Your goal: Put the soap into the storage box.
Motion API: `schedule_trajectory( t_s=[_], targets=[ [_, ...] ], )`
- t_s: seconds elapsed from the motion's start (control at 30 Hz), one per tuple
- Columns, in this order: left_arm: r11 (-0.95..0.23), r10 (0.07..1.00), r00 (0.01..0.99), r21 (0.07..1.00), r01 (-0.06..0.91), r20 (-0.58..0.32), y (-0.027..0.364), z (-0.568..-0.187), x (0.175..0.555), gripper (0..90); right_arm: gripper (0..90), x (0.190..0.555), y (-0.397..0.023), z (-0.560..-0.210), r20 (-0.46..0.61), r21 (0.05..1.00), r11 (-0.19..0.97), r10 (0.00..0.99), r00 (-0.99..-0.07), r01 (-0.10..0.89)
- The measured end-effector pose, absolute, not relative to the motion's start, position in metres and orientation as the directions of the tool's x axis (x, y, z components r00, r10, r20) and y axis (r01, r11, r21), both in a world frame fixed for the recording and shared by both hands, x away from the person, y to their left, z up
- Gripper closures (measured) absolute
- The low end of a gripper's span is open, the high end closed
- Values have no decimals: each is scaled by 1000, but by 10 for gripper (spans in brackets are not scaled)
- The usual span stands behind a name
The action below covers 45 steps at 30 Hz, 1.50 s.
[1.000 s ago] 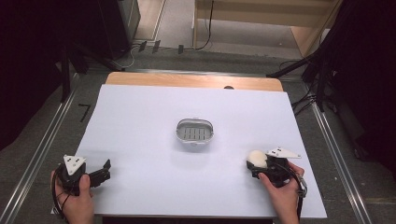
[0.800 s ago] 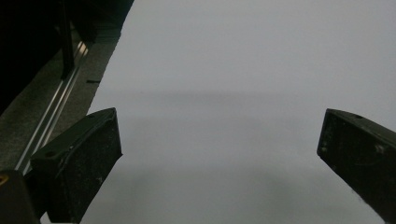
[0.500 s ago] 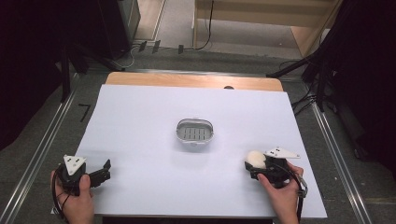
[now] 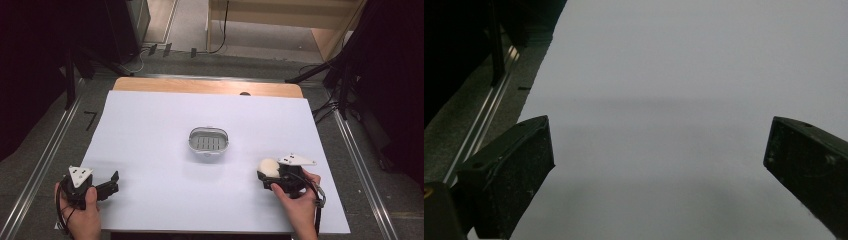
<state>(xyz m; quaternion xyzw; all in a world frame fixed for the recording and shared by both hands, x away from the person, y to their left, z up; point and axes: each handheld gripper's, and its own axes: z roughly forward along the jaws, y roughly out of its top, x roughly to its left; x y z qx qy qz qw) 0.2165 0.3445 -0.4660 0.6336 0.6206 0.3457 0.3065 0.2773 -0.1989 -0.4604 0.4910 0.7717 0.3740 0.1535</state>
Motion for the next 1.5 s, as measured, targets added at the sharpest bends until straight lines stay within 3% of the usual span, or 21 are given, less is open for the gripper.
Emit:
schedule_trajectory(
  t_s=[1.5],
  targets=[
    [-38, 999, -6, 818, 575, 51, 345, -466, 216, 1, 249, 305, -144, -436, 150, 731, 277, 826, -543, 624]
  ],
)
